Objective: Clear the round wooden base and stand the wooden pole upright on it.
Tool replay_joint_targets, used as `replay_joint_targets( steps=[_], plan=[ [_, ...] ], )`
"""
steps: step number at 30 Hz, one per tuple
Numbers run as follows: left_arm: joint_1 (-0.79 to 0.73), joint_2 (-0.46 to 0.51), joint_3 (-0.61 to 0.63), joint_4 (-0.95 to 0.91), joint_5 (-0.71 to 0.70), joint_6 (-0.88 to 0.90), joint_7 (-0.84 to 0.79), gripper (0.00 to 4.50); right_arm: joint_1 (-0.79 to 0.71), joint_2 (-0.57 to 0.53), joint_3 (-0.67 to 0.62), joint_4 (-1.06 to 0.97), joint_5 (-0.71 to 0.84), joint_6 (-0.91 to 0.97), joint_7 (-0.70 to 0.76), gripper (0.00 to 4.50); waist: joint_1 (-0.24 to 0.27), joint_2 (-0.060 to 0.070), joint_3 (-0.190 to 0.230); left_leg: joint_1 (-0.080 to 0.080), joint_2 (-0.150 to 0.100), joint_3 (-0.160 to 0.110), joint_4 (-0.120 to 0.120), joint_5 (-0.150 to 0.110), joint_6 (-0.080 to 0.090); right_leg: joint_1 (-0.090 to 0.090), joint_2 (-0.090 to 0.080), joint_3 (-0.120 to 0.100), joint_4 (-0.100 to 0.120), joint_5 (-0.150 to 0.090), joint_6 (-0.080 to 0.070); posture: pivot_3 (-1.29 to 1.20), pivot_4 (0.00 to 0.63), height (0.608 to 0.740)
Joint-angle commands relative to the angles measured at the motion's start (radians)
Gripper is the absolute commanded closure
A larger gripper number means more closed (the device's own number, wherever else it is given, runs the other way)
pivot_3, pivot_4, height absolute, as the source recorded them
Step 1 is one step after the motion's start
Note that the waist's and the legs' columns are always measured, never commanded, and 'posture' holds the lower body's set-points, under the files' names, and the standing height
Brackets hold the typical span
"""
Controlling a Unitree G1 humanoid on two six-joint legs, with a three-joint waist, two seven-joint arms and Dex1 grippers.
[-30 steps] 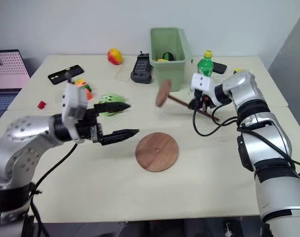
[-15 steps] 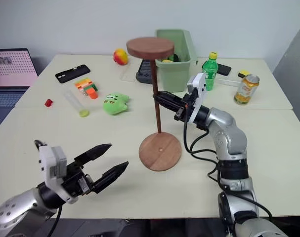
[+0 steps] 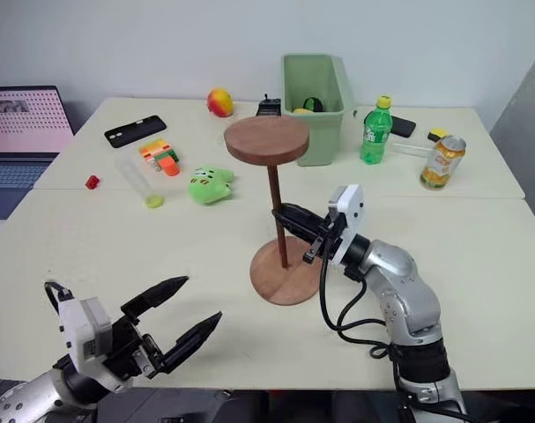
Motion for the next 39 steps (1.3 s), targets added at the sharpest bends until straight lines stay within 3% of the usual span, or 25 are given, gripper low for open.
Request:
replay_joint_targets(
  steps=[1, 9, 16, 19, 33, 39],
  plan=[
    [-0.012, 0.014, 0.001, 0.009, -0.001, -0.026, 0.006, 0.00, 0.004, -0.008, 0.011, -0.009, -0.009, -0.061, -0.011, 4.35, 0.000, 0.000, 0.000, 0.000, 0.000, 0.000, 0.000, 0.000, 0.000, 0.000, 0.000, 0.000, 0.000, 0.000, 0.000, 0.00, 0.150, 0.740],
    [-0.019, 0.017, -0.009, 0.018, 0.001, -0.040, 0.004, 0.00, 0.023, -0.032, 0.048, 0.007, -0.043, -0.123, -0.016, 4.35, 0.001, 0.000, 0.000, 0.000, 0.000, 0.000, 0.000, 0.000, 0.000, 0.000, 0.000, 0.000, 0.000, 0.000, 0.000, 0.00, 0.150, 0.740],
    [-0.003, 0.018, -0.028, 0.018, 0.011, -0.066, 0.001, 0.00, 0.116, -0.081, 0.108, 0.037, -0.104, -0.294, 0.036, 4.35, 0.003, 0.000, 0.000, 0.001, 0.000, -0.001, 0.000, 0.000, 0.000, 0.002, 0.000, -0.001, -0.001, 0.000, 0.000, 0.00, 0.150, 0.740],
    [-0.002, 0.020, -0.029, 0.021, 0.011, -0.073, 0.004, 0.00, 0.136, -0.097, 0.120, 0.077, -0.119, -0.319, 0.033, 4.35, 0.001, 0.000, 0.000, 0.008, 0.000, 0.000, -0.002, 0.000, 0.000, 0.008, 0.000, 0.000, -0.003, 0.000, 0.000, 0.00, 0.150, 0.740],
    [-0.110, 0.081, -0.016, 0.040, -0.053, -0.030, 0.028, 0.00, 0.113, -0.108, 0.145, 0.057, -0.026, 0.009, -0.048, 4.35, 0.002, -0.002, -0.011, 0.014, 0.000, -0.001, -0.004, -0.001, 0.000, 0.015, 0.001, -0.001, -0.006, 0.000, 0.000, 0.00, 0.150, 0.740],
    [-0.115, 0.081, -0.016, 0.062, -0.033, -0.043, 0.031, 0.00, 0.124, -0.193, 0.209, 0.111, -0.142, -0.094, -0.020, 4.35, 0.001, 0.000, -0.025, 0.023, -0.001, 0.000, -0.013, 0.000, 0.000, 0.022, 0.001, 0.000, -0.013, 0.000, 0.000, 0.00, 0.150, 0.740]
  ],
)
